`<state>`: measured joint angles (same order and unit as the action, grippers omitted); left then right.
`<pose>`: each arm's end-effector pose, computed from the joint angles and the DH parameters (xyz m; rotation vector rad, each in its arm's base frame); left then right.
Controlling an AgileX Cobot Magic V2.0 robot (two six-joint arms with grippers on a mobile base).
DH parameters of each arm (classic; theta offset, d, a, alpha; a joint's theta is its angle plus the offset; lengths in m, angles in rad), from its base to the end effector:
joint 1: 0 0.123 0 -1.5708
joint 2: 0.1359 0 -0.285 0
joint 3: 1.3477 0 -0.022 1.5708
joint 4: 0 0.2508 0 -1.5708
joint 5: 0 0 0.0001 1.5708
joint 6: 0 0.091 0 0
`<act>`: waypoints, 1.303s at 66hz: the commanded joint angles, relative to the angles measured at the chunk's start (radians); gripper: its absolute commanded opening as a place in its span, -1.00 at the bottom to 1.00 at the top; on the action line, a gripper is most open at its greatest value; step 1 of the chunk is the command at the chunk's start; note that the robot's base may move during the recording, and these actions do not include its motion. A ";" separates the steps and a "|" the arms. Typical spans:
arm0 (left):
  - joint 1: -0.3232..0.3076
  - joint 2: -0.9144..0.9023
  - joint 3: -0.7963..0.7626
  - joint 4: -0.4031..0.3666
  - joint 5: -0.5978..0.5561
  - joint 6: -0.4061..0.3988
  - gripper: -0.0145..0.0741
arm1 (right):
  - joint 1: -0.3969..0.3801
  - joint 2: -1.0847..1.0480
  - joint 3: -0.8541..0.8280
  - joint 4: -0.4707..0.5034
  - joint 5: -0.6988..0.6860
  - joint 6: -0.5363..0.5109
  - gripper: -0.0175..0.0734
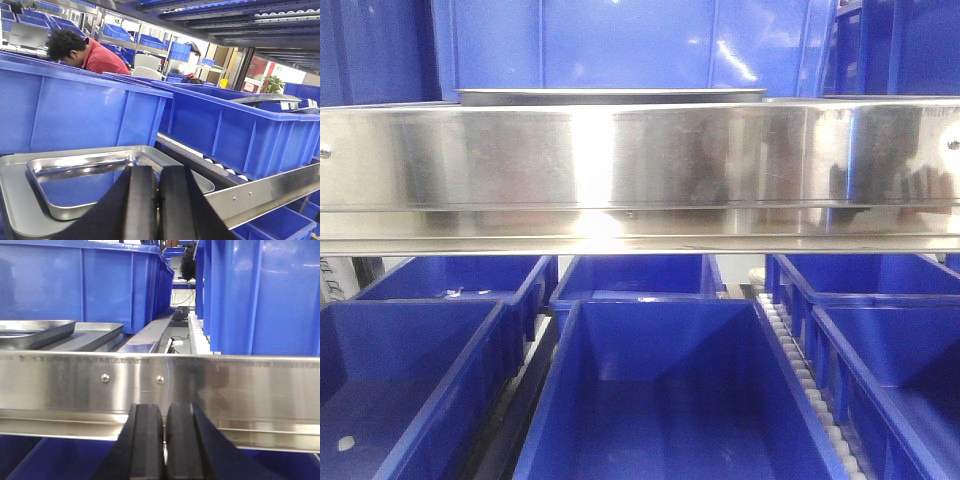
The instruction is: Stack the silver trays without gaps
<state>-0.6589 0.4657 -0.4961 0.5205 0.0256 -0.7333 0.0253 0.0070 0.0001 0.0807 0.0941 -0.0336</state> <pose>0.0815 -0.0616 0.3442 0.3245 1.4792 -0.6948 0.0571 0.0021 0.2042 0.0111 1.5848 0.0623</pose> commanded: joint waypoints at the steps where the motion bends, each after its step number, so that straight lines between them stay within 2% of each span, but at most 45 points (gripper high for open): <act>1: -0.003 -0.007 -0.002 0.005 -0.010 -0.001 -0.66 | -0.005 -0.007 0.000 -0.006 -0.026 0.001 -0.65; 19: 0.009 -0.021 0.004 0.028 -0.001 0.001 -0.66 | -0.005 -0.007 0.000 -0.006 -0.026 0.001 -0.65; 21: 0.023 -0.031 0.004 0.015 0.013 0.011 -0.66 | -0.005 -0.007 0.000 -0.006 -0.026 0.001 -0.65; 22: 0.031 -0.036 0.004 -0.017 0.021 0.026 -0.66 | -0.005 -0.007 0.000 -0.006 -0.026 0.001 -0.65; 23: 0.039 -0.042 0.006 -0.044 0.025 0.050 -0.66 | -0.005 -0.007 0.000 -0.006 -0.026 0.001 -0.65; 25: 0.063 -0.058 0.011 -0.123 0.027 0.147 -0.66 | -0.005 -0.007 0.000 -0.006 -0.026 0.001 -0.65; 26: 0.075 -0.066 0.014 -0.160 0.027 0.226 -0.66 | -0.005 -0.007 0.000 -0.006 -0.026 0.001 -0.65; 33: 0.186 -0.124 0.065 -0.430 -0.026 0.612 -0.66 | -0.005 -0.007 0.000 -0.006 -0.026 0.001 -0.65; 36: 0.253 -0.156 0.109 -0.513 -0.062 0.684 -0.66 | -0.005 -0.007 0.000 -0.006 -0.026 0.001 -0.65; 47: 0.426 -0.271 0.257 -0.520 -0.034 0.690 -0.66 | -0.005 -0.007 0.000 -0.006 -0.026 0.001 -0.65; 61: 0.561 -0.466 0.373 -0.531 0.103 0.700 -0.66 | -0.005 -0.007 0.000 -0.006 -0.026 0.001 -0.65; 65: 0.588 -0.466 0.388 -0.551 0.119 0.733 -0.66 | -0.005 -0.007 0.000 -0.006 -0.026 0.001 -0.65; 74: 0.626 -0.466 0.423 -0.563 0.105 0.743 -0.66 | -0.005 -0.007 0.000 -0.006 -0.026 0.001 -0.65; 86: 0.628 -0.466 0.496 -0.563 -0.086 0.743 -0.66 | -0.005 -0.007 0.000 -0.006 -0.026 0.001 -0.65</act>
<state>-0.0356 0.0058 -0.0159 -0.0339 0.0484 0.0000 0.0253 0.0033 0.0001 0.0807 0.0901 -0.0319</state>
